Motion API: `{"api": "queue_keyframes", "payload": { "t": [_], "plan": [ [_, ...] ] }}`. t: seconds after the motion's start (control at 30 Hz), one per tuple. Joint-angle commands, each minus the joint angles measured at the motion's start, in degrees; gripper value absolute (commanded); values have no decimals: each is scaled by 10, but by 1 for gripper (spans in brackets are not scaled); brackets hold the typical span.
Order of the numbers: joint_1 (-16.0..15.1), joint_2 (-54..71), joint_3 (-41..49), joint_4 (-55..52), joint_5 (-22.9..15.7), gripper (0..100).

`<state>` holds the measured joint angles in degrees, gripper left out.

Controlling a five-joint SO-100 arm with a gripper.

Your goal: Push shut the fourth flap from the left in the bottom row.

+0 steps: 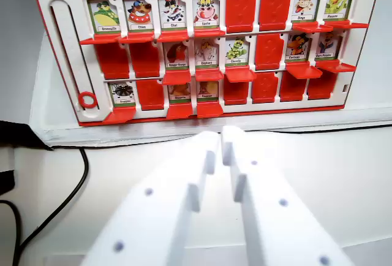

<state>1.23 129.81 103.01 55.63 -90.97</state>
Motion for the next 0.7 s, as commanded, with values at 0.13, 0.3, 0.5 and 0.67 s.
{"api": "queue_keyframes", "payload": {
  "t": [0.13, 0.3, 0.5, 0.67],
  "plan": [
    [59, -10, 212, -256, -26, 0],
    [65, -31, 351, -412, 8, 0],
    [42, -129, 411, -551, 11, 0],
    [29, -224, 381, -615, 14, 0]
  ]
}}
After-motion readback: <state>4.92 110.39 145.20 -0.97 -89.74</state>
